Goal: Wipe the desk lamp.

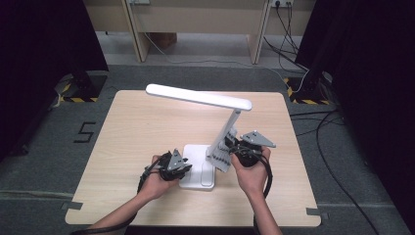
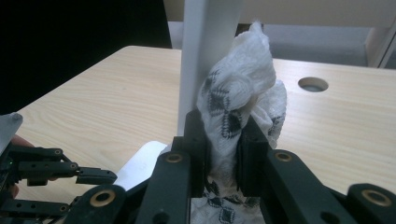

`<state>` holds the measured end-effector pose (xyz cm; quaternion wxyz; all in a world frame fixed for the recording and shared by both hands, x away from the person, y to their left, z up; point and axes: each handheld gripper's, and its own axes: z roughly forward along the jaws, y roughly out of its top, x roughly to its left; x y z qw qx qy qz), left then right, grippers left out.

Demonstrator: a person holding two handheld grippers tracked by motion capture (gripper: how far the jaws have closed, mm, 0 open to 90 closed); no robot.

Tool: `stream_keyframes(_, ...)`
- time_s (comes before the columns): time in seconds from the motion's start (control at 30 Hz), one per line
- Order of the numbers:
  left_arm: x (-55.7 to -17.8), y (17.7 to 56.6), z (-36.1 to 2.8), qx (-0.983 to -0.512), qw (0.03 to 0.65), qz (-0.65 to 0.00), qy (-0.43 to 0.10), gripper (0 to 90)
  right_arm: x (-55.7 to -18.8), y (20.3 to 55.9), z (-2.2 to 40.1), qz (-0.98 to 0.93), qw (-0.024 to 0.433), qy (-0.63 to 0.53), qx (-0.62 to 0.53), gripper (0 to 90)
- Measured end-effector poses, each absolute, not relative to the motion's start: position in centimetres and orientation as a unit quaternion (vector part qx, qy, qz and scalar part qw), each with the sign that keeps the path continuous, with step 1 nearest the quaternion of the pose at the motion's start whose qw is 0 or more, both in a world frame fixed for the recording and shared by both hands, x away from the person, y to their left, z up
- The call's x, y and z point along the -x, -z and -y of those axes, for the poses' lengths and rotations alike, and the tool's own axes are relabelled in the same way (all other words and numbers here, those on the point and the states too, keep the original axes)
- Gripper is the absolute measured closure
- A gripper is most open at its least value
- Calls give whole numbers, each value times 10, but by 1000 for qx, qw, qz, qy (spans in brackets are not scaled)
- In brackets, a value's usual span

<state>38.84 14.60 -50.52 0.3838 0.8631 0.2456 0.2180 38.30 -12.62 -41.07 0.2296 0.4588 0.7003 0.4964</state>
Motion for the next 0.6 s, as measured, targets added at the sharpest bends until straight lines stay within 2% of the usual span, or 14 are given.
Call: stream_keyframes(0.6, -388, 505, -146, -864, 383, -244, -218, 676, -389, 447, 115, -730, 188, -471, -459, 781)
